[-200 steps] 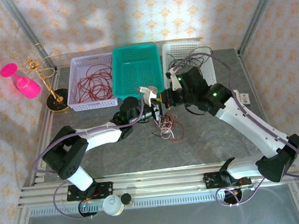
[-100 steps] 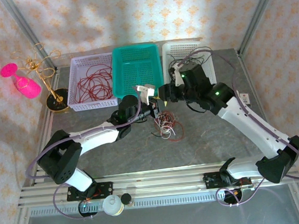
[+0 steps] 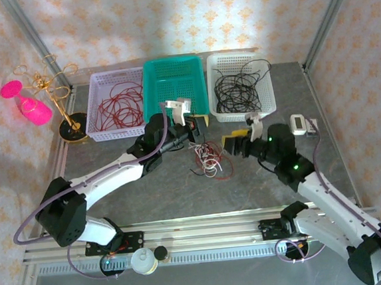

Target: Untangle the cables

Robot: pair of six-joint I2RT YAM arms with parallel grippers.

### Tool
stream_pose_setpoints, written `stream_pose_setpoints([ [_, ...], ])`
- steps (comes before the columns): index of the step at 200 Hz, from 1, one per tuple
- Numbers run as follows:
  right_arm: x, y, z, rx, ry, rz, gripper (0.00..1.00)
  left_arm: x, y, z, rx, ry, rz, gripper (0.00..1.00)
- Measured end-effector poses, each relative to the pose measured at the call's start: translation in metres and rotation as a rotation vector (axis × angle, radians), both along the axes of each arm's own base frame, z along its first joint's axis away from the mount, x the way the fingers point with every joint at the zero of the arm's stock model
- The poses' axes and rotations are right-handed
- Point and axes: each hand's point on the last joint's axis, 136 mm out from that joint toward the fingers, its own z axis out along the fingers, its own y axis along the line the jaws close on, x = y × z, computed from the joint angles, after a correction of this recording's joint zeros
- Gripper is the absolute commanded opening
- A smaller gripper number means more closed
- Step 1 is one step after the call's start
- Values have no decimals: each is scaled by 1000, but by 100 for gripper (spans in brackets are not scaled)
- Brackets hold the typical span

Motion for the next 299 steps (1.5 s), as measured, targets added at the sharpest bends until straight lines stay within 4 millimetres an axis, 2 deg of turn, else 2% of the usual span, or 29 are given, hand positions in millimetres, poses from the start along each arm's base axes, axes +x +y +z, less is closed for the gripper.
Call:
stream_pose_setpoints([
  [18, -7, 9, -15, 20, -53, 56, 65, 1, -1, 7, 0, 8, -2, 0],
  [52, -4, 43, 9, 77, -197, 163, 59, 0, -1, 17, -14, 17, 1, 0],
  [74, 4, 61, 10, 104, -225, 196, 55, -1, 0, 24, -23, 22, 3, 0],
  [98, 17, 76, 0, 115, -213, 199, 43, 1, -1, 37, -38, 21, 4, 0],
  [153, 41, 97, -34, 99, -159, 180, 35, 1, 5, 75, -75, -5, 31, 0],
  [169, 45, 106, -45, 85, -138, 185, 31, 0, 7, 93, -88, -21, 37, 0],
  [198, 47, 118, -67, 65, -98, 197, 19, 0, 13, 136, -121, -62, 62, 0],
  [229, 49, 126, -93, 44, -58, 197, 16, -1, 23, 171, -134, -84, 105, 0],
  [255, 46, 130, -121, 4, -8, 195, 14, -5, 32, 211, -170, -129, 131, 0],
  [299, 51, 126, -138, -27, 9, 154, 16, -16, 48, 262, -213, -193, 162, 0],
])
